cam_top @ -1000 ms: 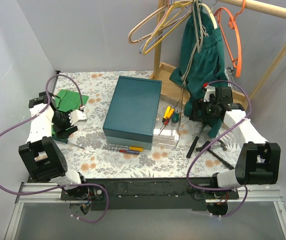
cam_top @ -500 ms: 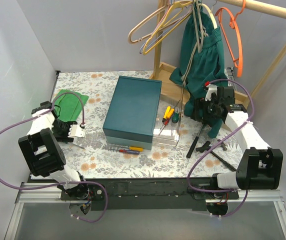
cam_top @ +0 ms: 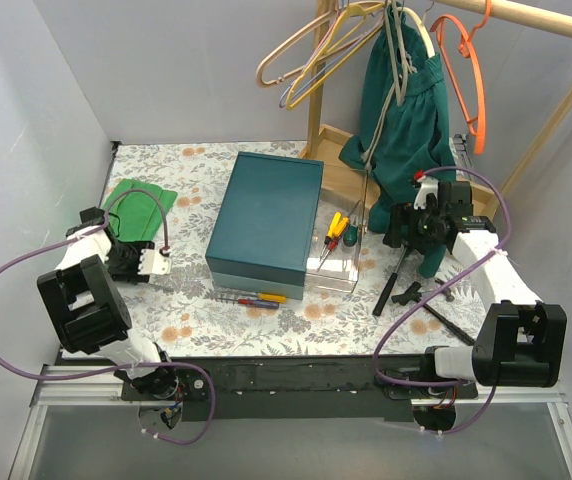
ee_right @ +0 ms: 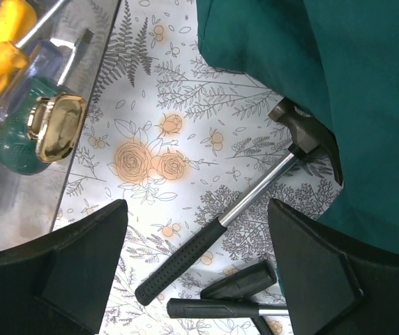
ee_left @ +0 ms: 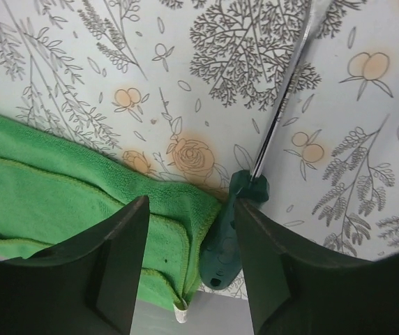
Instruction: Sort the tools into containers
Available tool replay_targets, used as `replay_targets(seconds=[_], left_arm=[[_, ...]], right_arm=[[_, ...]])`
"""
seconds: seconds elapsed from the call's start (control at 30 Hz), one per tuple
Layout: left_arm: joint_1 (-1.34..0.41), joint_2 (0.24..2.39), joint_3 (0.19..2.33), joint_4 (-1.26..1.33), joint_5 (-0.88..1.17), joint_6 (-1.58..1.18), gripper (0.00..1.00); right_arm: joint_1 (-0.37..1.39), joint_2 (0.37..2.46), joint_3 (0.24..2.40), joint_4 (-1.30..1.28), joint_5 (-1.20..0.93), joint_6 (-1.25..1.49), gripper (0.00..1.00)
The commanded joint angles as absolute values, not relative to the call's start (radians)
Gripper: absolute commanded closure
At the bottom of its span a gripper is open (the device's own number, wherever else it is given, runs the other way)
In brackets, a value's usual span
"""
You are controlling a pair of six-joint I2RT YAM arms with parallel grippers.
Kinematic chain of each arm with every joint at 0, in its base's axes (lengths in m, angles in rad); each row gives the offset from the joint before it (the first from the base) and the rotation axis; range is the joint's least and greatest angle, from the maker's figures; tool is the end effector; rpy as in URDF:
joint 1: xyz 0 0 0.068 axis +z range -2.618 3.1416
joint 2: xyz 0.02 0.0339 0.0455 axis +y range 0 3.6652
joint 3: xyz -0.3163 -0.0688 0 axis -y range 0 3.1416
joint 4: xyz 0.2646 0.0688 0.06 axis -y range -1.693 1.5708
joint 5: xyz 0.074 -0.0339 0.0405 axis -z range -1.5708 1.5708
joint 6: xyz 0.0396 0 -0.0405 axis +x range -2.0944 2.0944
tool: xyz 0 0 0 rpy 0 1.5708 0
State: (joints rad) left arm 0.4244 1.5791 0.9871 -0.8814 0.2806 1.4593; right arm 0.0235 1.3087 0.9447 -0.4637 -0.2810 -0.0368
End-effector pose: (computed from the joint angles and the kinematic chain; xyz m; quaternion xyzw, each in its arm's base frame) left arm 0.2657 0.1080 0.2204 0.4951 0.8562 -0.0432 0.1413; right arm 0.2821 0.0176 0.2984 -0.0786 0.9206 0.1281 0.3603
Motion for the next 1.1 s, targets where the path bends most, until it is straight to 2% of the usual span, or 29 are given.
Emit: replay_targets(seconds=[0.0,0.13,0.3,0.4,0.57,0.77,0.9,1.03,1.07], left_arm=[[0.442,1.560,0.972,-0.807,0.391,1.782,0.51],[0.497,1.559,1.020,-0.946,0.437,1.868,0.54],[0.497,1.528,1.083,-1.090,0.531,1.861,0.49],[0.497,1.531,1.111,-1.158,0.520,1.830,0.48],[0.495,1.537,1.075,-1.135,0.466,1.805,0.50],[0.495,1.542,0.948,-0.974,0.445,1.816,0.51],[0.505,1.585,0.937,-0.890,0.433,1.798,0.54],[0.523,1.600,0.933,-0.888,0.431,1.848,0.65],[0.523,1.595,0.927,-0.890,0.431,1.855,0.71]], right_arm=[[-0.026,1.316,0.905,-0.425,-0.325,0.020,0.11],[-0.048,1.335,0.890,-0.425,-0.339,0.025,0.11],[-0.067,1.335,0.881,-0.425,-0.347,0.034,0.11],[-0.072,1.330,0.874,-0.422,-0.345,0.037,0.11],[-0.083,1.333,0.888,-0.423,-0.341,0.038,0.11],[-0.094,1.359,0.945,-0.433,-0.322,0.015,0.11],[-0.103,1.387,0.980,-0.445,-0.310,0.006,0.11],[-0.104,1.405,0.982,-0.443,-0.311,0.011,0.11],[-0.104,1.407,0.982,-0.439,-0.311,0.012,0.11]])
